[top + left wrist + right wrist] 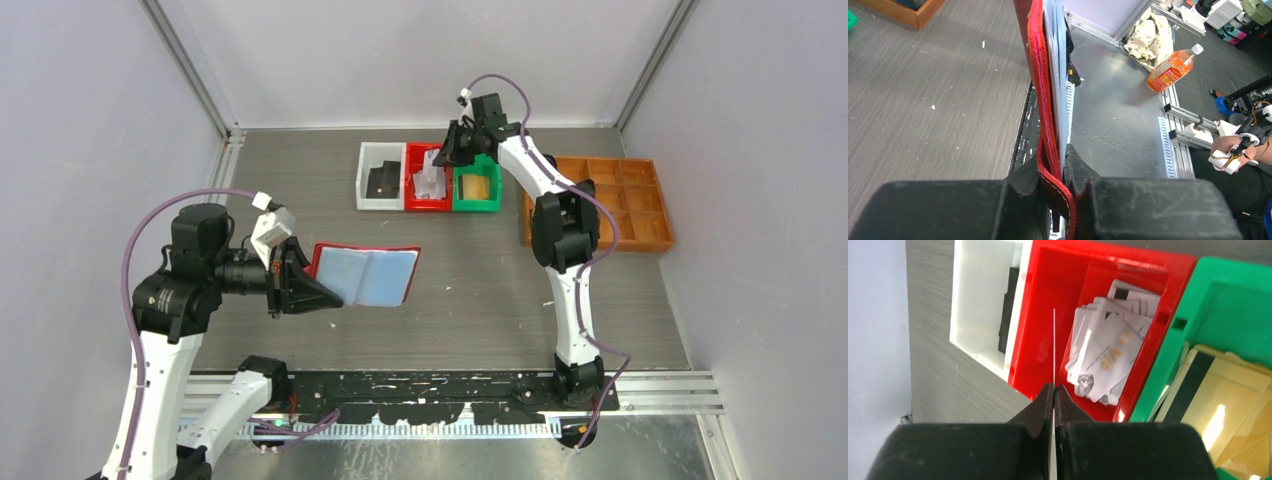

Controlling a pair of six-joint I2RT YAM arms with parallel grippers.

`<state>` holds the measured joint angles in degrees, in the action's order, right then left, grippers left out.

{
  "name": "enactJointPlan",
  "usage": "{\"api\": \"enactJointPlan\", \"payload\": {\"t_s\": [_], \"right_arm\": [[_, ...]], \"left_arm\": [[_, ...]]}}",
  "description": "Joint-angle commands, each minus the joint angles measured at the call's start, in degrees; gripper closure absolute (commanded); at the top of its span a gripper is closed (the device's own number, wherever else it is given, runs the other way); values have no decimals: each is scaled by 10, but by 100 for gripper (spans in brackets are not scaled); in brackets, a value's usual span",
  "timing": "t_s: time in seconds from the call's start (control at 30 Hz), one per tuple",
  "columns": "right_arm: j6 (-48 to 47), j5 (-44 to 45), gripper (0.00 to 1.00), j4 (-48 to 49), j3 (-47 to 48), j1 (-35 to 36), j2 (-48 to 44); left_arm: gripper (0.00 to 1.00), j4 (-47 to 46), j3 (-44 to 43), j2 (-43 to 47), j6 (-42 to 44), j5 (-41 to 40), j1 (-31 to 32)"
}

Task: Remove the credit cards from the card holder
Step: Place the credit card in the storage box, then remove the credit card from the card holder.

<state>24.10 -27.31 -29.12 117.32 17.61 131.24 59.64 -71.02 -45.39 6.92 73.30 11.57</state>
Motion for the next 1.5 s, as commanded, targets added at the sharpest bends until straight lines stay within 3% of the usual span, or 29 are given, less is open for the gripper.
{"api": "enactJointPlan", "payload": {"t_s": [0.0,0.07,0.17,0.3,0.5,0.6,0.73,0.87,0.97,1.03,1.13,1.27,1.33,1.47], "right_arm": [[-6,35,99,6,63,5,20],[-12,55,97,7,68,11,27],[-19,72,81,8,68,15,19],[-21,82,51,14,42,18,-33],[-7,51,35,52,-49,22,-202],[31,-10,26,117,-144,22,-316],[155,-145,1,303,-331,22,-472],[335,-238,1,516,-456,32,-575],[371,-267,1,588,-499,81,-633],[312,-273,1,519,-505,140,-673],[156,-237,1,342,-489,225,-709],[135,-226,3,311,-499,275,-708],[135,-220,12,313,-507,291,-707],[121,-180,41,286,-509,317,-705]], "left_arm": [[100,-1,-10,8,9,17,1],[100,-10,-9,13,1,22,0],[100,-29,-5,16,-17,28,1],[100,-40,0,18,-23,34,1],[100,-56,1,15,-29,38,1],[100,-61,2,15,-27,38,0],[100,-62,2,11,-20,37,0],[100,-64,6,10,-12,34,0],[100,-68,11,10,-11,31,0],[100,-70,11,8,-11,31,0],[100,-68,7,4,-11,33,0],[100,-70,4,1,-12,33,1],[100,-69,2,1,-12,31,0],[100,-71,4,6,-8,14,1]]}}
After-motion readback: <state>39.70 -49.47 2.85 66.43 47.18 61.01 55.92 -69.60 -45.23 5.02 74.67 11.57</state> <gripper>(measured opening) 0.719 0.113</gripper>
